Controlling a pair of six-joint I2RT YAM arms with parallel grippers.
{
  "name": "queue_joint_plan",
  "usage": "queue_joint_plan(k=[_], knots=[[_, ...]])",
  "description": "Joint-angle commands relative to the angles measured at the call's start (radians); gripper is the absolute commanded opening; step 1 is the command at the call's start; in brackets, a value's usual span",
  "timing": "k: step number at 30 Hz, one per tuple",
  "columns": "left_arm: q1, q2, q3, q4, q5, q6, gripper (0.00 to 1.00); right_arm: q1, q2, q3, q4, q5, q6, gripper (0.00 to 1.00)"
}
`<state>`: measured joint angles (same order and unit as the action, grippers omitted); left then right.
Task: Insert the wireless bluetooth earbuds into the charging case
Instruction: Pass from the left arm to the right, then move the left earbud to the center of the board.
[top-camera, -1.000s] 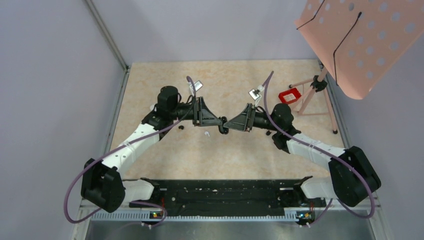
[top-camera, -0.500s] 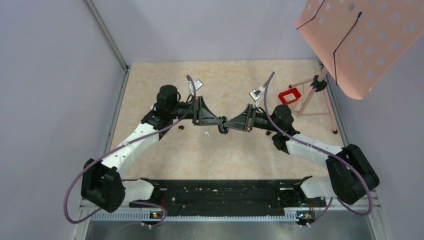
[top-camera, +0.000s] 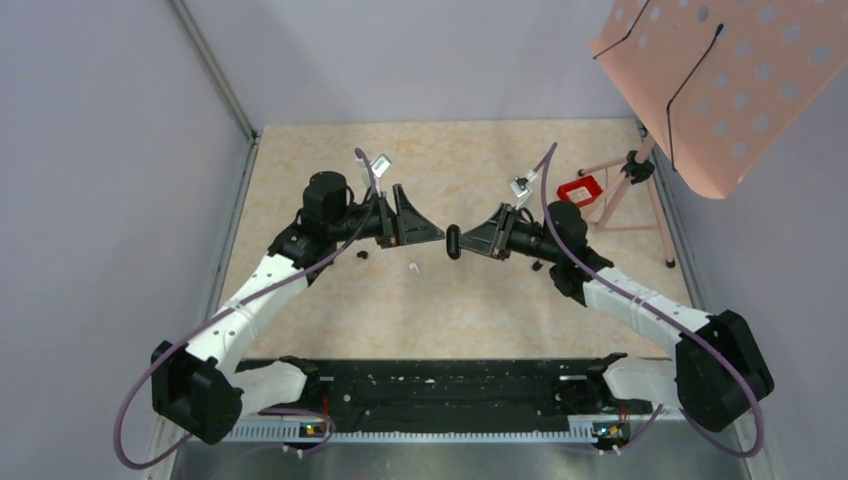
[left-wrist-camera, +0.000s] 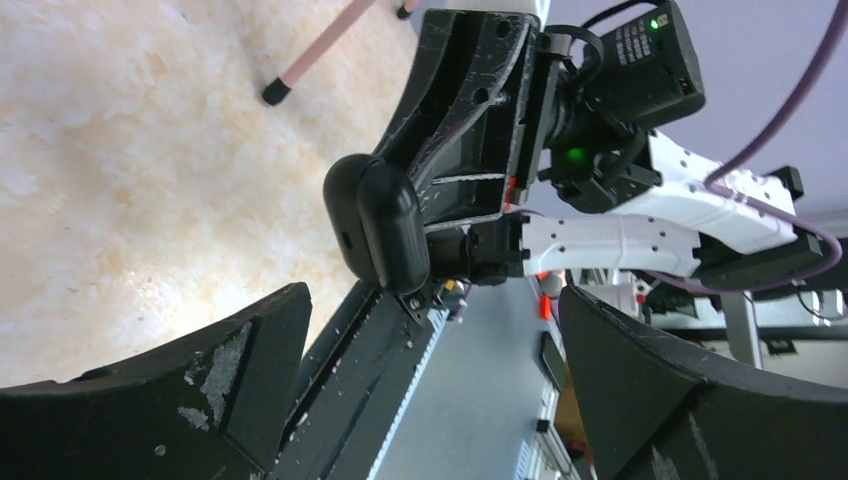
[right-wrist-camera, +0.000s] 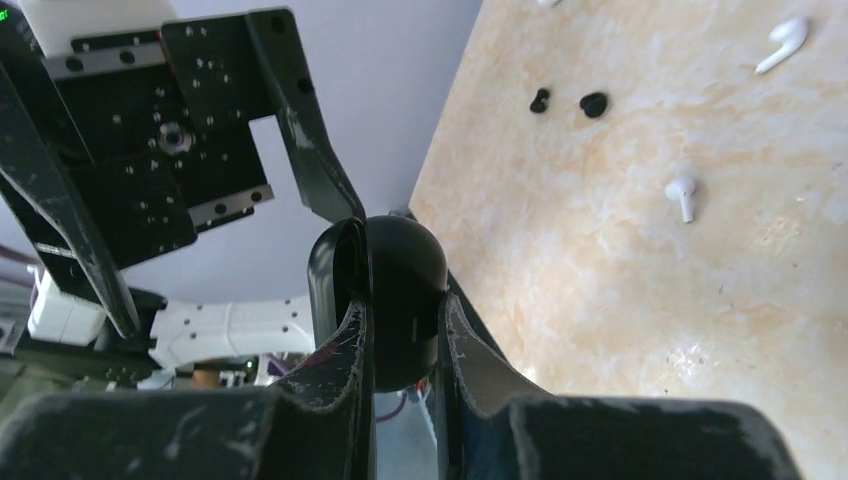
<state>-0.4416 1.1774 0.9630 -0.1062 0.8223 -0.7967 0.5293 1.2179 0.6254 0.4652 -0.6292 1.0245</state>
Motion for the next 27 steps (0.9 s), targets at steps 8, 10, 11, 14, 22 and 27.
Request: queue_joint_plan(k=[8, 10, 11, 14, 22, 27], knots=[[-0.081, -0.068, 0.002, -0.049, -0.261, 0.061, 0.99, 0.0, -0.065, 0.12, -0.222, 0.128, -0.124, 0.0], [-0.08, -0.084, 0.003, -0.076, -0.322, 0.072, 0.99, 0.0, -0.066, 0.119, -0.23, 0.135, -0.126, 0.0], [-0.078, -0.096, 0.003, -0.098, -0.373, 0.075, 0.99, 0.001, -0.067, 0.117, -0.238, 0.141, -0.127, 0.0], [-0.062, -0.145, -0.008, -0.178, -0.569, 0.068, 0.95, 0.001, -0.079, 0.114, -0.271, 0.166, -0.144, 0.0], [0.09, -0.044, 0.021, -0.566, -0.902, -0.05, 0.58, 0.001, -0.098, 0.112, -0.299, 0.193, -0.163, 0.0], [0.091, 0.091, 0.03, -0.662, -1.055, -0.199, 0.54, 0.0, -0.104, 0.116, -0.308, 0.193, -0.17, 0.0]])
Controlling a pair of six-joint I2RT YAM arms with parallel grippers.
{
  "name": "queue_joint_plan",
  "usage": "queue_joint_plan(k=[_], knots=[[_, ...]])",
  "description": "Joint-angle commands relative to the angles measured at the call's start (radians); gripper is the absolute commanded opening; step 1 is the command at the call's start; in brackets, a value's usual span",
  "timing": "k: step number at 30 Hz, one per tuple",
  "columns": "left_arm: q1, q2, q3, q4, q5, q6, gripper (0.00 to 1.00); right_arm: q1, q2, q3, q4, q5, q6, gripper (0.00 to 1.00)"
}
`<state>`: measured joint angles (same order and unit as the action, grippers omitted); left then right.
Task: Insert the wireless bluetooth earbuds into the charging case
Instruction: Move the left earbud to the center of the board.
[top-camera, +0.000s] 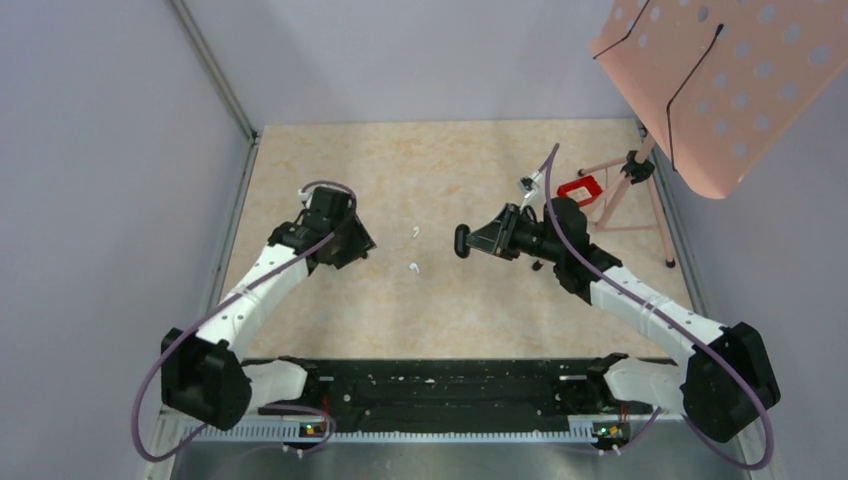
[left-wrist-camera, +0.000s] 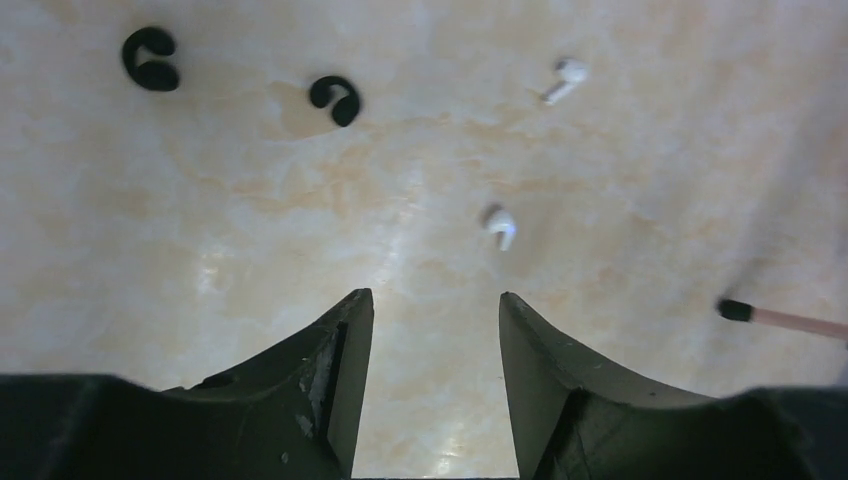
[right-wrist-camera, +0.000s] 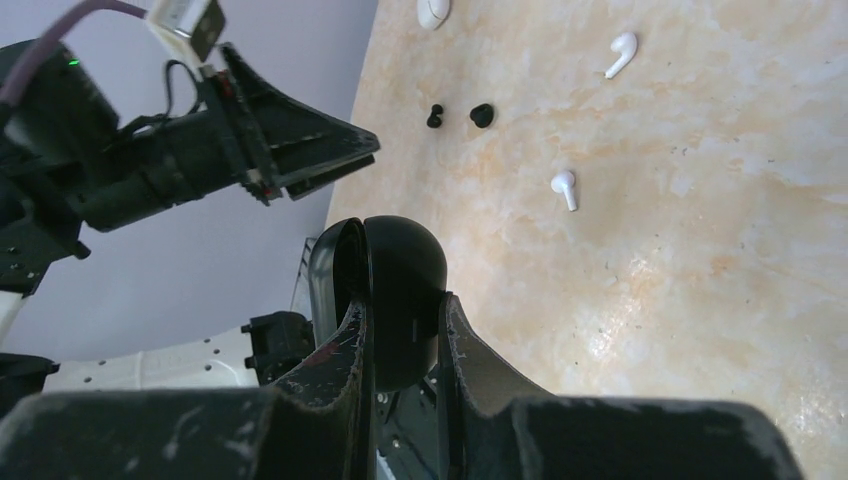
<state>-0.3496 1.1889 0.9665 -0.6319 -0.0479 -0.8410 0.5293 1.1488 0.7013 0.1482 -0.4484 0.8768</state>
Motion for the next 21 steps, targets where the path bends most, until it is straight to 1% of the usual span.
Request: queue_joint_plan(k=[1, 4, 6, 8, 12, 16, 21], knots=[[0.0, 0.114, 0.041, -0.159, -0.207, -0.178, 0.54, 0.001, -0.038, 0.039, 0.007, 0.013, -0.022, 0.0], [0.003, 0.249, 0.104, -0.241, -0.252, -0.239, 0.53, 0.0, -0.04, 0.038, 0.0, 0.011, -0.027, 0.0], [0.003, 0.344, 0.159, -0.285, -0.272, -0.254, 0.53, 0.0, -0.04, 0.038, -0.002, 0.006, -0.029, 0.0], [0.002, 0.411, 0.193, -0.289, -0.27, -0.251, 0.51, 0.0, -0.043, 0.041, -0.006, 0.005, -0.03, 0.0], [0.003, 0.473, 0.209, -0.246, -0.297, -0.256, 0.52, 0.0, -0.055, 0.047, -0.026, 0.012, -0.041, 0.0], [0.011, 0.531, 0.241, -0.235, -0.313, -0.246, 0.56, 0.0, -0.062, 0.052, -0.044, 0.017, -0.05, 0.0], [0.012, 0.576, 0.264, -0.185, -0.324, -0.212, 0.53, 0.0, -0.064, 0.048, -0.044, 0.017, -0.052, 0.0]])
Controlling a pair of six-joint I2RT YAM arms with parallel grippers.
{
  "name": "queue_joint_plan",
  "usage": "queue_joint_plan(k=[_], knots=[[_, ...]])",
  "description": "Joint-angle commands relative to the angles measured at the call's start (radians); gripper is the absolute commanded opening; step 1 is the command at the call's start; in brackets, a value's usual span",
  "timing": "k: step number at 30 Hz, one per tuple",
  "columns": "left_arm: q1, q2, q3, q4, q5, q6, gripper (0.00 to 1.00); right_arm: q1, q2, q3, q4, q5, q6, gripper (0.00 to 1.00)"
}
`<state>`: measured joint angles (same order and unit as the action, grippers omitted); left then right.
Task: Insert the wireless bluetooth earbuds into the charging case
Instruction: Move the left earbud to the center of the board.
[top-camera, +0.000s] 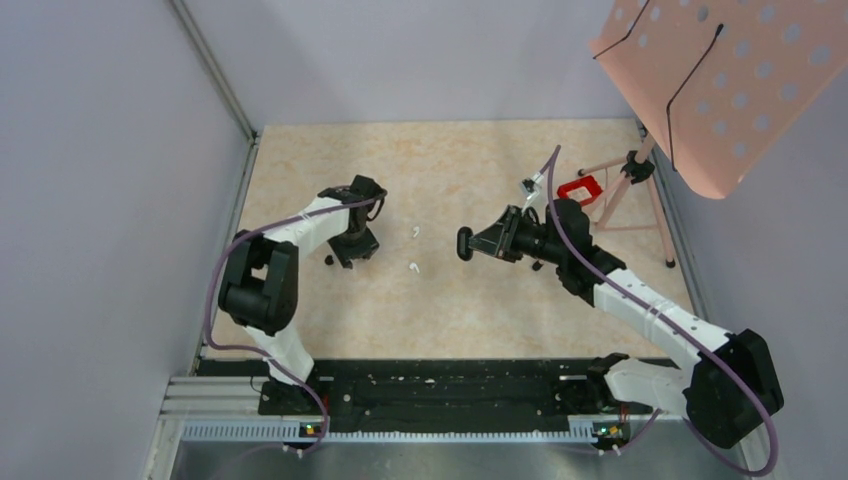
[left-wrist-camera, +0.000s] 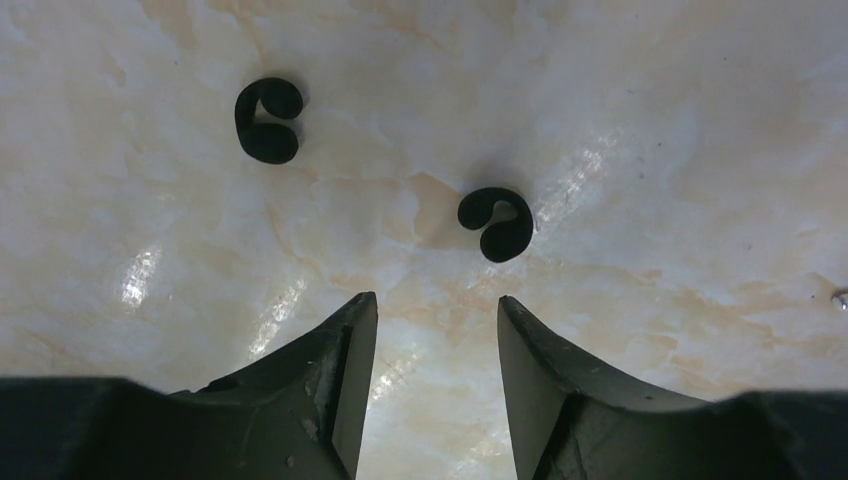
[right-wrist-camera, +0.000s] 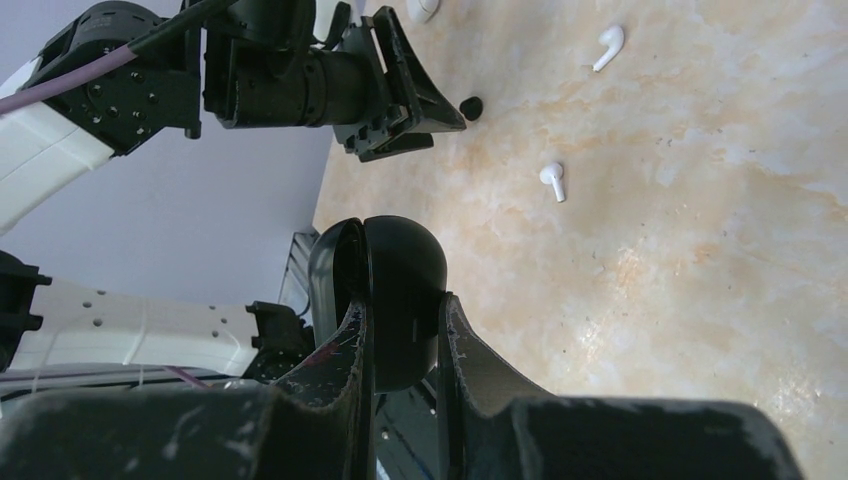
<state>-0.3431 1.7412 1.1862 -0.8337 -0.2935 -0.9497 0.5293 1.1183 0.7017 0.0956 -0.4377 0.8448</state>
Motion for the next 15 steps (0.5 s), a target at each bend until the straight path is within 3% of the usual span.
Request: queue_joint_plan(k=[1, 15], knots=[[0.007, 0.034, 0.051, 0.019, -0.083, -0.099, 0.53, 0.0, -0.037, 0.046, 0.009, 0.008, -0.02, 0.0], [0.027, 0.136, 0.105, 0.072, -0.035, -0.014, 0.52, 0.0, -0.053, 0.03, 0.003, 0.018, -0.016, 0.0]])
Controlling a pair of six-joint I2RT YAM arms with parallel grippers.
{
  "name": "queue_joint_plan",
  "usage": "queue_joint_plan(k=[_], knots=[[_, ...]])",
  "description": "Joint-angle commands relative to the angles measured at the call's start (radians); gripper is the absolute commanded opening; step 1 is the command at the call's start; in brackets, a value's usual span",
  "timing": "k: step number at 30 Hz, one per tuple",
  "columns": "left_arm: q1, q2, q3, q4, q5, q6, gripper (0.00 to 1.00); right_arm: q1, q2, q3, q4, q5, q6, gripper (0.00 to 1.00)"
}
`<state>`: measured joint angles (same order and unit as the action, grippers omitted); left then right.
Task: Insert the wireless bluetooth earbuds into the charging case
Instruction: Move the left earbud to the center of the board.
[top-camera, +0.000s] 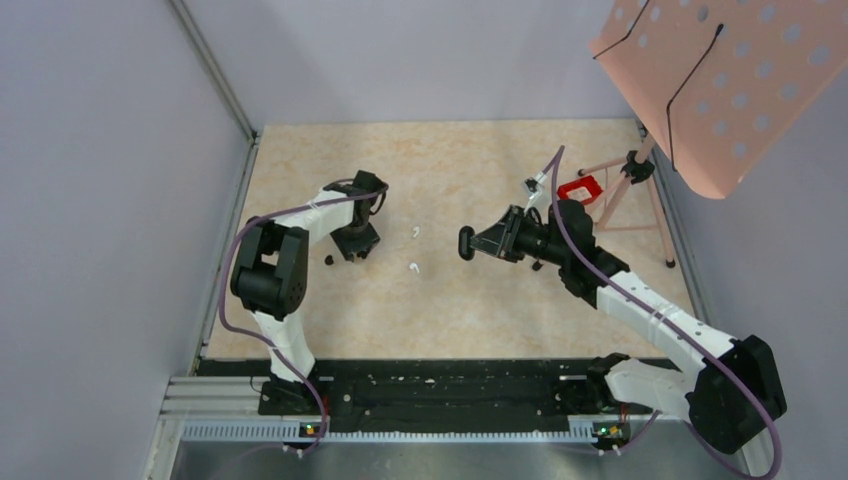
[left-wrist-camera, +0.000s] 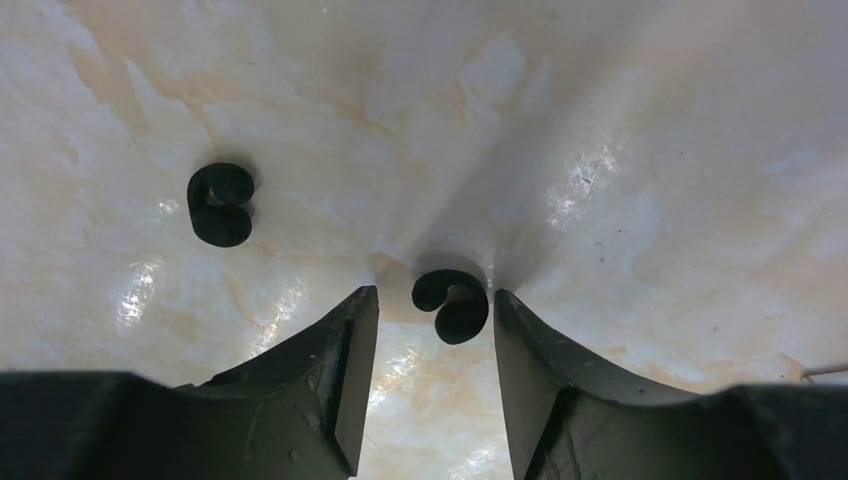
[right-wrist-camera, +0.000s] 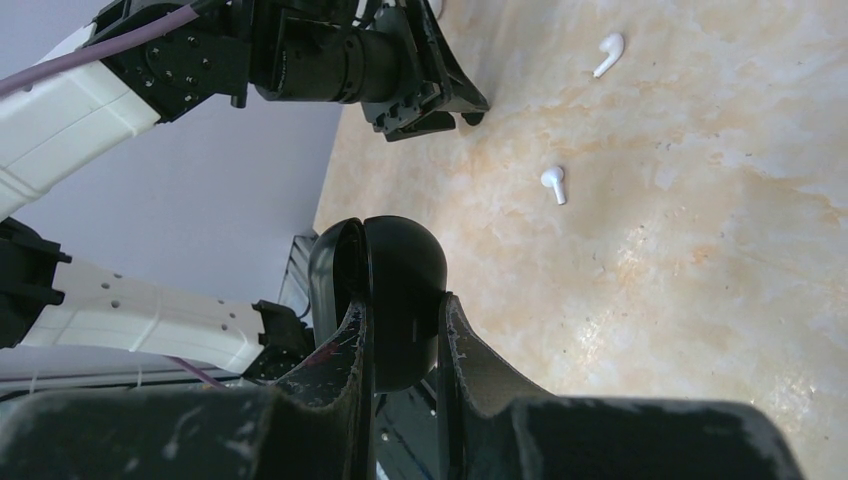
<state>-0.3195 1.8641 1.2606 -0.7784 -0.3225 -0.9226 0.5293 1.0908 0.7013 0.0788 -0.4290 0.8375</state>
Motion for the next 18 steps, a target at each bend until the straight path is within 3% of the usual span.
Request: queue_joint_plan(k=[1, 12, 18], knots=[[0.003, 0.013, 0.032, 0.015, 0.01, -0.033, 0.51, 0.001, -0.025, 0.03, 0.019, 0.009, -0.008, 0.0], [-0.064, -0.038, -0.026, 0.157, 0.143, 0.087, 0.47, 0.0, -0.007, 0.03, 0.035, 0.008, -0.002, 0.0], [-0.069, -0.006, -0.01, 0.143, 0.118, 0.081, 0.42, 0.0, -0.007, 0.03, 0.032, 0.007, -0.001, 0.0]])
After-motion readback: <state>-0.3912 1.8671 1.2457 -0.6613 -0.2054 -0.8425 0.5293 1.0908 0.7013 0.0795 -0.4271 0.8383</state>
